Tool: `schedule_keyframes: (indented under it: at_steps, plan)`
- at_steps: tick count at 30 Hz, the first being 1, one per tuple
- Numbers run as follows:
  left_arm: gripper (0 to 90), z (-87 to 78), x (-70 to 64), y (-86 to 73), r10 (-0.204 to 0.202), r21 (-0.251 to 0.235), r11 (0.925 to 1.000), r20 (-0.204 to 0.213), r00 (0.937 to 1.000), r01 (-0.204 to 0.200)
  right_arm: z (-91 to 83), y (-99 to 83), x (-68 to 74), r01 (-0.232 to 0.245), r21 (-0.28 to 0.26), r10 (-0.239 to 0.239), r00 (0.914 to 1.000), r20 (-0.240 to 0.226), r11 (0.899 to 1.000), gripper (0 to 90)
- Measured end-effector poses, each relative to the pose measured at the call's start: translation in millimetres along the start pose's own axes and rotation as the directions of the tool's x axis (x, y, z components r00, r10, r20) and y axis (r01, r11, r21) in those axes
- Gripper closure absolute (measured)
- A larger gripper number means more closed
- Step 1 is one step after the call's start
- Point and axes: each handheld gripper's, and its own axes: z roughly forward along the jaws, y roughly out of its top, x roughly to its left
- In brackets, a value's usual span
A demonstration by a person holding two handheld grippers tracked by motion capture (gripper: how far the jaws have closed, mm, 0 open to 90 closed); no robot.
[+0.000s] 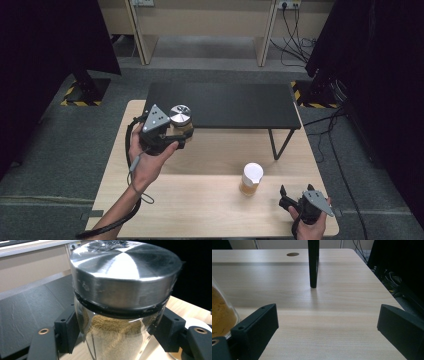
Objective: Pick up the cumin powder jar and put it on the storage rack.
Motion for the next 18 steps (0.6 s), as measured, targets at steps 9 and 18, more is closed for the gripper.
schedule_keyframes:
  at_steps: [9, 18]
  plan:
    - [29.9, 14.8, 11.9, 9.0, -0.023, -0.005, 0.9997, -0.051, 0.9984, 0.023, 0.2, 0.3, -0.7, -0.001, 0.002, 0.001, 1.0, -0.003, 1.0, 3.4]
    - [29.9, 37.0, 22.3, 13.2, -0.063, 0.006, 0.9979, -0.092, 0.9937, 0.064, 0.4, 0.8, -1.0, -0.001, 0.005, 0.001, 1.0, -0.006, 1.0, 3.4]
